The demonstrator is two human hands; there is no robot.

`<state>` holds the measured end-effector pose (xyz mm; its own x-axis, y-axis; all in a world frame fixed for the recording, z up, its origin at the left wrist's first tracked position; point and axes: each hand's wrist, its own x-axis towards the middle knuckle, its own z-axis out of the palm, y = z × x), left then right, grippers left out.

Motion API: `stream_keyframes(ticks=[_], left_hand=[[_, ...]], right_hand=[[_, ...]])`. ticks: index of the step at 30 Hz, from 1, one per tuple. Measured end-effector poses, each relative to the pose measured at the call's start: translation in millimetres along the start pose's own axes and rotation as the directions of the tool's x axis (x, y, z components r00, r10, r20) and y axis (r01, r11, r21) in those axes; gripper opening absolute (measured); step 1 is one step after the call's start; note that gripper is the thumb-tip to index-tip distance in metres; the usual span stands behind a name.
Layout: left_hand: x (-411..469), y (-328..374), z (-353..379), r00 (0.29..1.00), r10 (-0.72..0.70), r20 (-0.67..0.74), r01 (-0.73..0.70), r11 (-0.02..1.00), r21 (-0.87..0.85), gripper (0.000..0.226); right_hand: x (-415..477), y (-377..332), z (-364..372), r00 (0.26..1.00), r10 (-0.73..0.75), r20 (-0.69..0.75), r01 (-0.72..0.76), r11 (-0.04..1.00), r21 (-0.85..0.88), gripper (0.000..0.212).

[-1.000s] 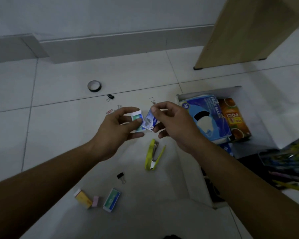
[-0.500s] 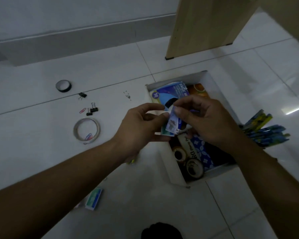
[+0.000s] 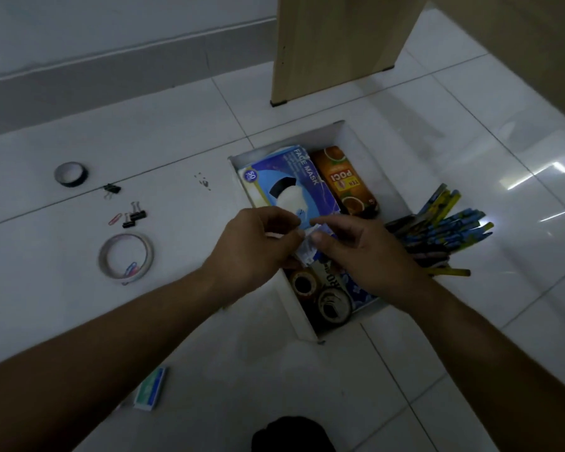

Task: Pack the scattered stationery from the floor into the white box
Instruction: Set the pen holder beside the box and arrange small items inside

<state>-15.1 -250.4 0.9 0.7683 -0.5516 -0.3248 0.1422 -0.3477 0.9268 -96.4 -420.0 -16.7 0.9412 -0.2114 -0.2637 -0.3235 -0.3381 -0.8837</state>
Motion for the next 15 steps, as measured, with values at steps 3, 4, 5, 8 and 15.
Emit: stream_keyframes(ticks=[3, 4, 5, 8, 15], left_hand=[[0, -12, 0, 0.954, 0.245, -0.174, -0.162, 0.908, 0.387, 0.016], [0, -16, -1, 0.932, 0.296, -0.208, -0.182, 0.881, 0.437, 0.018], [-1, -21, -1, 0.922, 0.316, -0.225, -0.186, 0.869, 0.459, 0.022], [-7, -33, 2, 0.954, 0.19, -0.233, -0.109, 0.941, 0.321, 0.032], [-11, -38, -1, 0.972, 0.141, -0.19, -0.106, 0.978, 0.18, 0.037]], right_hand=[[3, 13, 15, 0.99, 0.068, -0.121, -0.072, 0.997, -0.032, 0.023], [5, 16, 20, 0.982, 0.109, -0.151, -0.113, 0.994, -0.014, 0.028], [7, 19, 25, 0.971, 0.155, -0.179, -0.156, 0.988, 0.01, 0.031], [12, 21, 37, 0.942, 0.206, -0.265, -0.189, 0.978, 0.089, 0.03], [14, 22, 40, 0.972, 0.143, -0.185, -0.168, 0.978, -0.127, 0.036]])
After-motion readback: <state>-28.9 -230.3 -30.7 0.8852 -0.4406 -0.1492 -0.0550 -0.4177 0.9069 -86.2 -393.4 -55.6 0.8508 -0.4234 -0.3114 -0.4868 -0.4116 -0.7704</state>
